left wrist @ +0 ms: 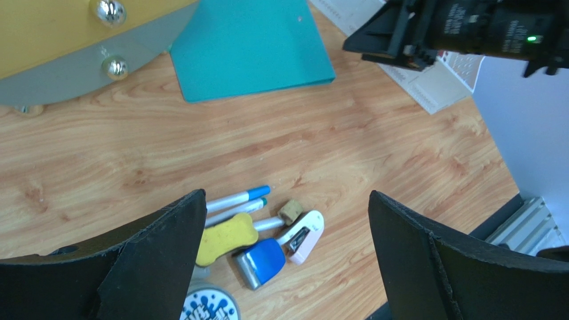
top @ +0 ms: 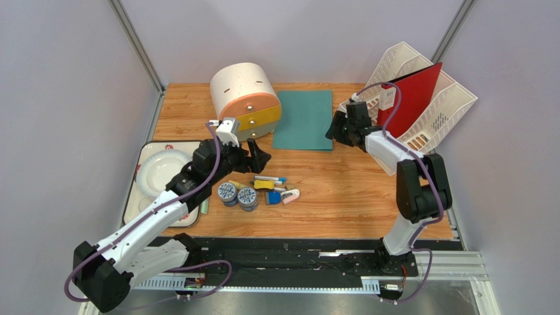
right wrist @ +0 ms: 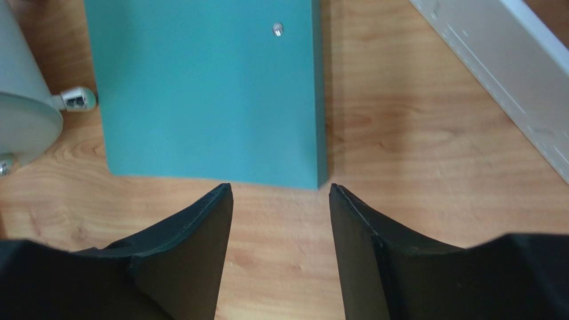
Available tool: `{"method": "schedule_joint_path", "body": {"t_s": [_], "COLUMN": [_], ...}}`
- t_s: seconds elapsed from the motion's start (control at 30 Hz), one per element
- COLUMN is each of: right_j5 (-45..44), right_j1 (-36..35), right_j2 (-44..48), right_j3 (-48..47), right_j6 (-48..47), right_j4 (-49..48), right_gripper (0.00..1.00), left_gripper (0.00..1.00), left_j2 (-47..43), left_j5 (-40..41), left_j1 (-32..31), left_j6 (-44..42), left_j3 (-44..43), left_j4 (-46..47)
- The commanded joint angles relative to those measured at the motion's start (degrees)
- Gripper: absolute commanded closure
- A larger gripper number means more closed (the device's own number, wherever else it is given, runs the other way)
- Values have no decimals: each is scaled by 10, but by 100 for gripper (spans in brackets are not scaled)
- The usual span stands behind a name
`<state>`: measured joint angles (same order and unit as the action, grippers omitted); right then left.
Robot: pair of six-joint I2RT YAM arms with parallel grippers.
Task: Organize the desk
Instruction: Pick up the folder from the center of the board.
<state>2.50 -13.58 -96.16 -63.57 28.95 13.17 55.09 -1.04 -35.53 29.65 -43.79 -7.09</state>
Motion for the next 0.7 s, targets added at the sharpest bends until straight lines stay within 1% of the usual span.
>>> {"method": "schedule_joint_path", "body": {"t_s": [0.0, 0.03, 0.1, 0.17, 0.33, 0.37, 0.53, 0.6, 0.67], "right_j5": [-73, -86, -115, -123, -109, -95, -68, -66, -56], "right_j1": [-13, -12, -13, -12, -12, -10, -9, -8, -7], "right_j2": [-67, -79, -101, -114, -166, -172, -191, -197, -199], "right_j3": [-89, -114, -131, -139, -187, -193, -204, -210, -203], "right_j6": [-32, -34, -39, -45, -62, -64, -67, -71, -72], "right_j4": [18, 25, 44, 40, 70, 75, 80, 91, 88], "right_gripper": [44, 46, 46, 46, 48, 48, 49, 51, 55], "left_gripper": [1, 1, 1, 1, 1, 1, 1, 1, 1], "left_j2": [-17, -19, -24, -24, -20, -20, -31, -38, -43], "left_j5": [-3, -9, -15, -15, -12, -12, -9, -12, -12], "left_j1": [-2, -1, -1, -2, -2, -2, -1, -2, -2], "left_j6": [20, 29, 34, 30, 15, 15, 19, 20, 19], "left_j3": [20, 38, 52, 58, 44, 44, 60, 64, 65], "left_j4": [66, 87, 100, 99, 80, 81, 85, 87, 87]}}
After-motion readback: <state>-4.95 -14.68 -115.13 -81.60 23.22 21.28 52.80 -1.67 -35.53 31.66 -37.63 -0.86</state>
